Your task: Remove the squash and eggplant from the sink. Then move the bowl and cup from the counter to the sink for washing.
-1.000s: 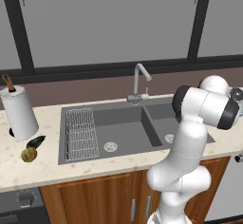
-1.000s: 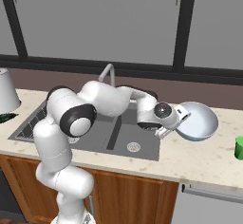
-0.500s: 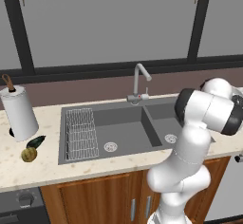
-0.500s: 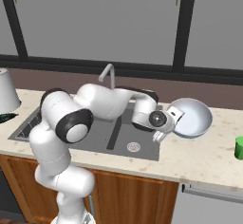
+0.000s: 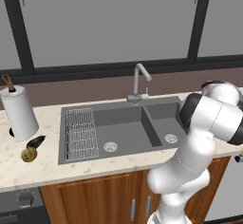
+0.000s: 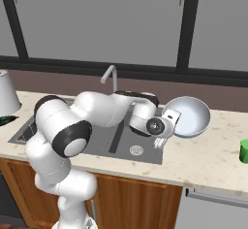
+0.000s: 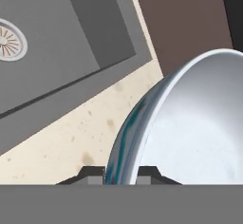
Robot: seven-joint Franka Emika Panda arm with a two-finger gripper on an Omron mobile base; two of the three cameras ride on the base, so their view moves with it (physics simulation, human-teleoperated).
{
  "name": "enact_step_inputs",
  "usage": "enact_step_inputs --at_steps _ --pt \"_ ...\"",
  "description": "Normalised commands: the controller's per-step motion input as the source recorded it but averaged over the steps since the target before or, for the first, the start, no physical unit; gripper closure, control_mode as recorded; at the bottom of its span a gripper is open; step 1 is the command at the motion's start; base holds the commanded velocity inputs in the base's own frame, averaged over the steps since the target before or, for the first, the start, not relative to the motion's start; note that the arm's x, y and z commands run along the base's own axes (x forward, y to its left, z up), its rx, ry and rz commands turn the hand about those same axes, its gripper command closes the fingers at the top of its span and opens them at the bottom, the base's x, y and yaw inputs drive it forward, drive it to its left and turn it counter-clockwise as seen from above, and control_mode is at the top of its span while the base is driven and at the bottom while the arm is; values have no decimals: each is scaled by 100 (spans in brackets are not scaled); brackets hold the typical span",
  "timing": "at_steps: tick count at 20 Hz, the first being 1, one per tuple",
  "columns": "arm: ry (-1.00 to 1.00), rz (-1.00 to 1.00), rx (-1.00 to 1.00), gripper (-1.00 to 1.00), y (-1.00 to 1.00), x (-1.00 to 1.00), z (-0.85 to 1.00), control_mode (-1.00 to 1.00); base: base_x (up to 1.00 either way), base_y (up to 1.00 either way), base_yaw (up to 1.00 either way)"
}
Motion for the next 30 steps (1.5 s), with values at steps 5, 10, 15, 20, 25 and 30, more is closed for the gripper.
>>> enact_step_inputs --at_steps 5,10,15,20,25,30 --pt "3 9 -14 100 10 -10 22 -100 0 0 0" --pt "8 5 -14 100 7 -3 27 -100 0 0 0" --pt "13 5 -13 100 7 -3 30 -100 0 0 0" --pt "10 5 -10 100 3 0 36 -100 0 0 0" --pt "4 4 -6 100 1 1 44 -100 0 0 0" --pt "4 3 -3 100 0 4 51 -100 0 0 0"
